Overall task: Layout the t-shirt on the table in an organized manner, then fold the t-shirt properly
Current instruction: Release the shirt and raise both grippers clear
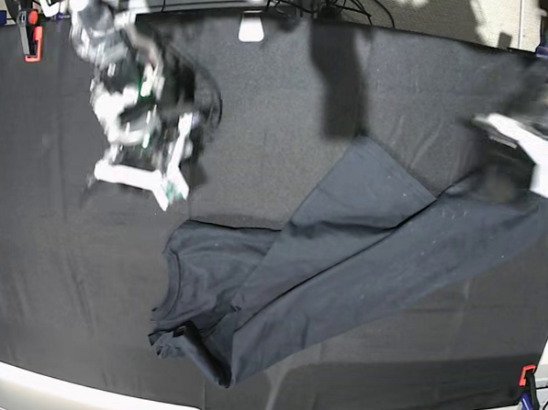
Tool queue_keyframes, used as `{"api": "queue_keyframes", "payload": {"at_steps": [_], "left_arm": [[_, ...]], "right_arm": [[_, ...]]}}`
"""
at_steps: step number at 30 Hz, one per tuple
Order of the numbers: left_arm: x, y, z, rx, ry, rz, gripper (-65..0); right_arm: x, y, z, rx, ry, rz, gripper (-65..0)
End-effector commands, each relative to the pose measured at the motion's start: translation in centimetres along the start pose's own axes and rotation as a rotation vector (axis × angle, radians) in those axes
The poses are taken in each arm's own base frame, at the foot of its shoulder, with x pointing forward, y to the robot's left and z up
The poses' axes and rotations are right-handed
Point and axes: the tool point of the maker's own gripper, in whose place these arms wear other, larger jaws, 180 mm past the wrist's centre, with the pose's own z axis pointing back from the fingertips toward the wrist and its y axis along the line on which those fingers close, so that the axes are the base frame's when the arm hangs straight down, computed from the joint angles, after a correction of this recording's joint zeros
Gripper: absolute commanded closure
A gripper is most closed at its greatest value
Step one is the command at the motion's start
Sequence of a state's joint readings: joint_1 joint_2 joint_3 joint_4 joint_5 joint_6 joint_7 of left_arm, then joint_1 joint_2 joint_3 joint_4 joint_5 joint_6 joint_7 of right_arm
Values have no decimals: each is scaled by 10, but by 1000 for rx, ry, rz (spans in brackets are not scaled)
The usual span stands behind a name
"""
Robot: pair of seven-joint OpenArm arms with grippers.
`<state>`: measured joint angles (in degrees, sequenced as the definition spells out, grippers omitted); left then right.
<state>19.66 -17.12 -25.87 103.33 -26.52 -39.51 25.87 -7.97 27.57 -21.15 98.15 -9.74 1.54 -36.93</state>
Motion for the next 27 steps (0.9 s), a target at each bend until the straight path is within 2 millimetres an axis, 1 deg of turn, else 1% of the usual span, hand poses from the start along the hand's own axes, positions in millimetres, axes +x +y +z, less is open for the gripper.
{"api": "queue_keyframes", "payload": {"at_steps": [1,2,5,7,10,14,17,19,20,24,27], "left_arm": [[12,-7,-4,-29,-31,-39,-305],[8,-15,-9,-48,-13,-57,-305],[2,-28,-18,-66,10,-63,-305],[0,-35,-20,-89,15,-63,-305],[-12,-49,-25,-125,67,-83,-305],[-25,-83,-32,-221,115,-96,-305],[-37,-108,-37,-279,163,-175,-305],[-43,-120,-40,-303,186,-219,-305],[-45,-122,-43,-292,194,-236,-305],[-48,-115,-54,-202,226,-324,-305],[-52,-123,-55,-218,237,-363,-305]], "right_arm": [[9,-12,4,-35,-37,4,-279],[6,-9,5,-29,-30,5,-279],[-1,-5,6,-27,-17,14,-279],[-2,-8,6,-44,-12,33,-279],[-2,-14,7,-79,-11,45,-279],[-1,-15,7,-85,-15,45,-279],[-1,-16,7,-85,-15,45,-279],[-1,-16,7,-85,-15,45,-280],[-1,-16,7,-86,-14,45,-280],[-2,-16,7,-87,-11,45,-279],[-2,-16,7,-86,-11,45,-280]]}}
